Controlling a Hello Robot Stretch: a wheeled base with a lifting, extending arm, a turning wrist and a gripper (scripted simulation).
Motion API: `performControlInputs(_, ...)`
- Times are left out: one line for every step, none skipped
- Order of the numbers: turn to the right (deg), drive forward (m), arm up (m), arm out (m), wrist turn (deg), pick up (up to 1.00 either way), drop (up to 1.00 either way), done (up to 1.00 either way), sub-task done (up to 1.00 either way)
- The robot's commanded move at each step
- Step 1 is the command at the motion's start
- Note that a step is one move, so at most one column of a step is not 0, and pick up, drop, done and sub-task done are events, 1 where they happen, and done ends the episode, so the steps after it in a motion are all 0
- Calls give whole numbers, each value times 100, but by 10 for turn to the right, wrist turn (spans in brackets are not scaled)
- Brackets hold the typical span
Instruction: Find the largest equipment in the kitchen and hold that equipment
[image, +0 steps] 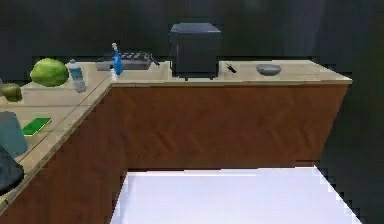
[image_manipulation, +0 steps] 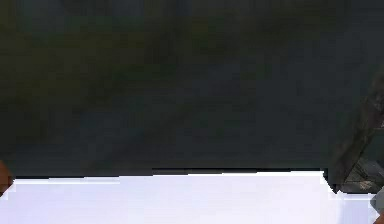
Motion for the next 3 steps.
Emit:
performControlInputs(0, 80, 0, 0, 0, 0, 0, 0, 0)
performControlInputs(-450, 0, 0, 0, 0, 0, 0, 0, 0)
performControlInputs(-450, 0, 0, 0, 0, 0, 0, 0, 0)
